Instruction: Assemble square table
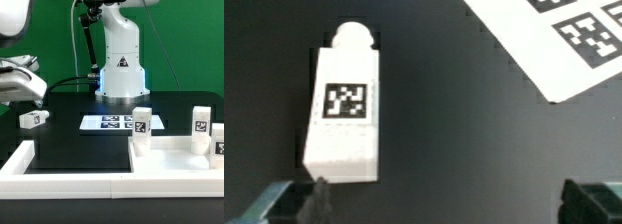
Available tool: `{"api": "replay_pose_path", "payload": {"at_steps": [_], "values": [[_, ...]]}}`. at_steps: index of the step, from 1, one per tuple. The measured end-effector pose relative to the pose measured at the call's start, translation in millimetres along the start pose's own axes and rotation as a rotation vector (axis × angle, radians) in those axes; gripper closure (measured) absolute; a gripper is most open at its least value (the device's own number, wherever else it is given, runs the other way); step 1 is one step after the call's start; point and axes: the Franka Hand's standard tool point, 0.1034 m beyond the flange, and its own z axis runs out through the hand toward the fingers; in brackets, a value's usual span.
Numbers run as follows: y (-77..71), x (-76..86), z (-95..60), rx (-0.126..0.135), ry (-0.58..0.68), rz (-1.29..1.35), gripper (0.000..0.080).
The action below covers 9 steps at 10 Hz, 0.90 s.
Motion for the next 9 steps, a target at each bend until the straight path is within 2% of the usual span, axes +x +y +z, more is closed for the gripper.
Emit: {"api": "replay_pose_path", "payload": {"at_steps": [2, 3, 5, 6, 7, 9], "values": [[0.3, 0.1, 0.6, 0.0, -0.001, 0.001, 0.0151], [5.7, -1.0, 3.4, -0.005, -0.01, -0.001, 0.0151], [37.6, -1.7, 25.9, 0.0, -0.06, 0.039, 0.0151], [48.8, -0.8, 38.4, 0.003, -0.081, 0.06, 0.0151], [53.6, 1.9, 48.1, -0.005, -0.088, 0.068, 0.0151], [39.4, -0.5, 65.2, -0.002, -0.121, 0.091, 0.0151]]}}
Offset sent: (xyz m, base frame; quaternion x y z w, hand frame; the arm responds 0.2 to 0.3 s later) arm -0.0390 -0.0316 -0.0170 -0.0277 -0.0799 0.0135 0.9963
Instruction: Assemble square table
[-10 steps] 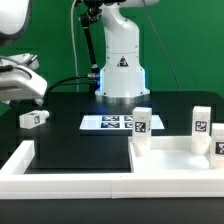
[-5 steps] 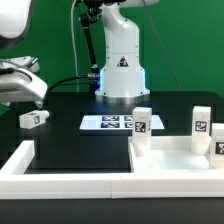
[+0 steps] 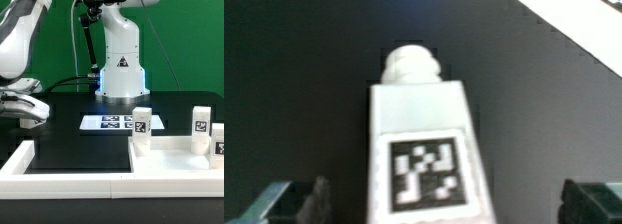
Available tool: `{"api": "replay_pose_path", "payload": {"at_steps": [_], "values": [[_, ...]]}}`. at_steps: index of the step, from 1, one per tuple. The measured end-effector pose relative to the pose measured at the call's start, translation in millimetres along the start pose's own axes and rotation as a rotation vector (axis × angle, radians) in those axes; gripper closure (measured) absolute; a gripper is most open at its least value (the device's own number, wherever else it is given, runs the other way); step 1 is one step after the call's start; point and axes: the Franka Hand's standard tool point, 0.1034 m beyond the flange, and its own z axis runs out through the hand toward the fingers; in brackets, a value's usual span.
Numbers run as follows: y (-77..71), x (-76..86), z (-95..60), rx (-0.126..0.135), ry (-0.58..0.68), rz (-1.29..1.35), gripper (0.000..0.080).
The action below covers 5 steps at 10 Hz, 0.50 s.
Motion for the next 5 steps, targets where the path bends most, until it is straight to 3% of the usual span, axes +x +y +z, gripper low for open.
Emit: {"api": "replay_pose_path", "payload": {"at_steps": [3, 4, 5], "values": [[-4.2, 1.1, 1.7, -0.002, -0.004, -0.002, 0.0151], [-4.2, 1.1, 1.7, -0.002, -0.005, -0.002, 0.0257], [-4.2, 1.1, 1.7, -0.002, -0.005, -0.002, 0.0441]]}}
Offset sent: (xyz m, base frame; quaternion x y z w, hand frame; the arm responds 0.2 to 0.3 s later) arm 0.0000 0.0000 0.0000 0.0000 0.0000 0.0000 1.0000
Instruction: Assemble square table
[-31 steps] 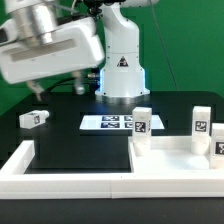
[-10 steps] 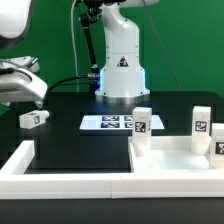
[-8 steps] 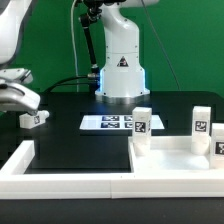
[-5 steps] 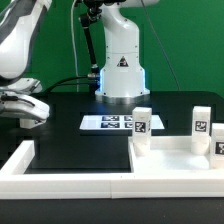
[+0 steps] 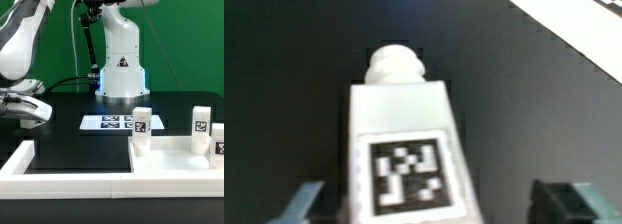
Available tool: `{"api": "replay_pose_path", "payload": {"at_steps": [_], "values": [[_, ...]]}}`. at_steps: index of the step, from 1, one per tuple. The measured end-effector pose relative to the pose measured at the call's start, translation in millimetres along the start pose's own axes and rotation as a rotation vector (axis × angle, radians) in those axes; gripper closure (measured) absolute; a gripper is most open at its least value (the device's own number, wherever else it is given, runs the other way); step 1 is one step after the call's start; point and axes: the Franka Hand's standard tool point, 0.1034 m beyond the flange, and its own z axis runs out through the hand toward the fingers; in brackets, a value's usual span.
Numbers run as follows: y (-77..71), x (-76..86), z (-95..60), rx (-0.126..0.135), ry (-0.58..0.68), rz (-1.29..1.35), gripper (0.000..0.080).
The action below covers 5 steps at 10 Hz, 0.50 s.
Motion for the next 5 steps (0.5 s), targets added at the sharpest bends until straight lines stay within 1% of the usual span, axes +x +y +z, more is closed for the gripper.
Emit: {"api": "replay_pose_path", "payload": {"at_steps": [1, 2, 5], "values": [[0.1, -0.1, -0.1, -0.001, 0.0, 0.0, 0.0441], [0.1, -0.1, 0.0, -0.001, 0.0, 0.0, 0.0511], [0.2, -0.1, 0.0, -0.001, 0.0, 0.0, 0.0511]]}}
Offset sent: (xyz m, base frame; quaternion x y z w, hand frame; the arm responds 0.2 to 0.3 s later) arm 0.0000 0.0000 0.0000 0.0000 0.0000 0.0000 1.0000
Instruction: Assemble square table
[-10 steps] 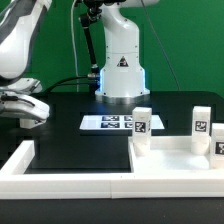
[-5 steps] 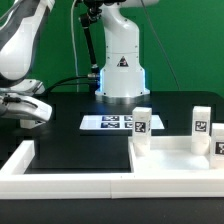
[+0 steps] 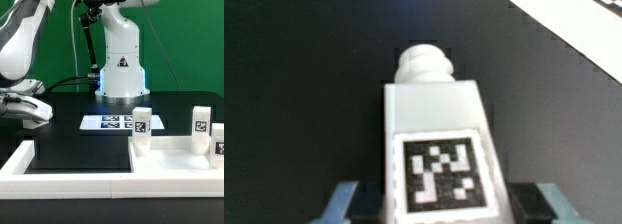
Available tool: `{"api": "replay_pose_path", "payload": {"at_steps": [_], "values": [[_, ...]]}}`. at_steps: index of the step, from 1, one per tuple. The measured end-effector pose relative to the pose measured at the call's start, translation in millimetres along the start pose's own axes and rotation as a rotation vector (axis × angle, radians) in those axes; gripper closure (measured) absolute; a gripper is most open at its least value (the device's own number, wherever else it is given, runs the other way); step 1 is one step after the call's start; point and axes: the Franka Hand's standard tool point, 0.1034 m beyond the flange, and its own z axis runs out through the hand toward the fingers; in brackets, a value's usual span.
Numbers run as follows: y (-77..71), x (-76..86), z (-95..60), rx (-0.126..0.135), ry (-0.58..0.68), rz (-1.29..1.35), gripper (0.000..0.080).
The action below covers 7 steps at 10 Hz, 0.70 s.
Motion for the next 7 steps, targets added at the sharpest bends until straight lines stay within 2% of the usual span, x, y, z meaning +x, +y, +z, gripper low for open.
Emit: {"api": "replay_pose_path", "payload": {"at_steps": [2, 3, 5, 6, 7], "values": [[-0.2, 0.0, -0.1, 0.0, 0.0, 0.0, 0.0511], [-5.0, -1.6, -5.0, -0.004, 0.0, -0.009, 0.0511], [-47.1, -27.2, -52.0, -0.049, 0.046, -0.091, 0.051], [-51.8, -40.5, -56.3, -0.037, 0.066, -0.081, 0.051], [-45.0, -45.9, -49.1, -0.023, 0.06, -0.045, 0.051]]}}
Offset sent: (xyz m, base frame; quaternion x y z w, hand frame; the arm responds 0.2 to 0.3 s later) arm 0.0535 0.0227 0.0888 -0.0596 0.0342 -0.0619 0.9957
